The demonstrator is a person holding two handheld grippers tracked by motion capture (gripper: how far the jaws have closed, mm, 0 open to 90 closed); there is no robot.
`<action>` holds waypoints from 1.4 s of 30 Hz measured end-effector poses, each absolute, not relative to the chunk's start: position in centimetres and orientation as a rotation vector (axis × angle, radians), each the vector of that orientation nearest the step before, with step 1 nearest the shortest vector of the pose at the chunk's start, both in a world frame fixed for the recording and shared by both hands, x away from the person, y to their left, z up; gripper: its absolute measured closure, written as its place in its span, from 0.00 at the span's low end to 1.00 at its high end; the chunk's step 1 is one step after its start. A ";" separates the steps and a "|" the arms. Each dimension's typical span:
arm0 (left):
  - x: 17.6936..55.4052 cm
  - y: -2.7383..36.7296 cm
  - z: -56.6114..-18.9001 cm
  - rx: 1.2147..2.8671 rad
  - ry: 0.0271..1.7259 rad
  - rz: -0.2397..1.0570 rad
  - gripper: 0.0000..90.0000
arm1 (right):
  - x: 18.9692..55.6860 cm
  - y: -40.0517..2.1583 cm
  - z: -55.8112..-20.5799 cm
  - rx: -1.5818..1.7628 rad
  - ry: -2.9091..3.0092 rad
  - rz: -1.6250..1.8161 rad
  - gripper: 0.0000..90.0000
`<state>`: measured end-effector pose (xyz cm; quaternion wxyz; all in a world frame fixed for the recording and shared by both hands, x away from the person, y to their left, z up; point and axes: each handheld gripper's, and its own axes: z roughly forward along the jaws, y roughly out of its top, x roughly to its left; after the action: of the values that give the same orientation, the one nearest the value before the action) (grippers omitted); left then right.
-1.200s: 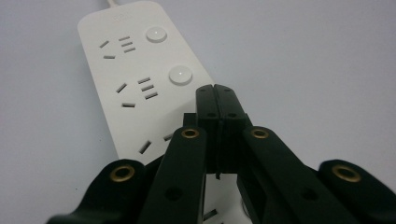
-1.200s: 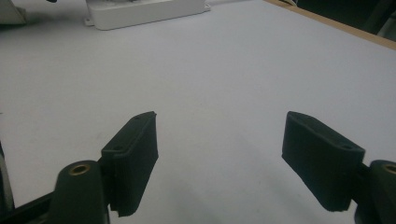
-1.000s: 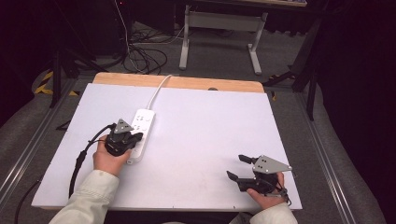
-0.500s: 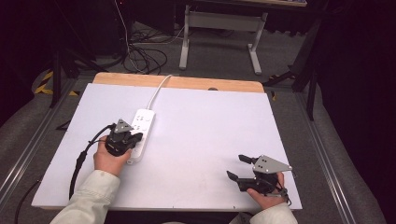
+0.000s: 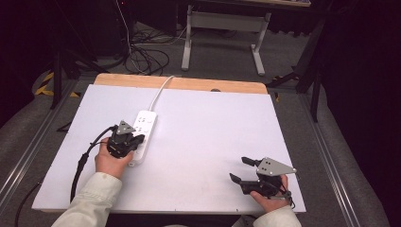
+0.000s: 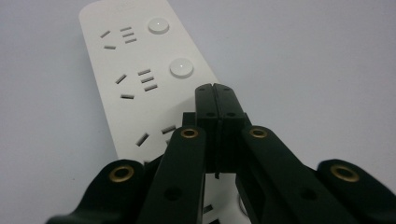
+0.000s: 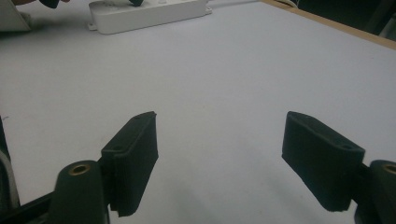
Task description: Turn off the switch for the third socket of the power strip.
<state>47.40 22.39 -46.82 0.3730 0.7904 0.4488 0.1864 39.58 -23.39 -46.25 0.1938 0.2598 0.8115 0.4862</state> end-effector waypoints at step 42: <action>46.6 22.2 -44.5 2.011 1.115 0.491 0.98 | 39.7 -23.6 -46.3 0.739 2.275 1.371 0.30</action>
<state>46.60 22.19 -44.50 0.3852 0.7893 0.4376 0.1929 39.65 -23.56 -46.31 0.1912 0.2631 0.8098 0.4883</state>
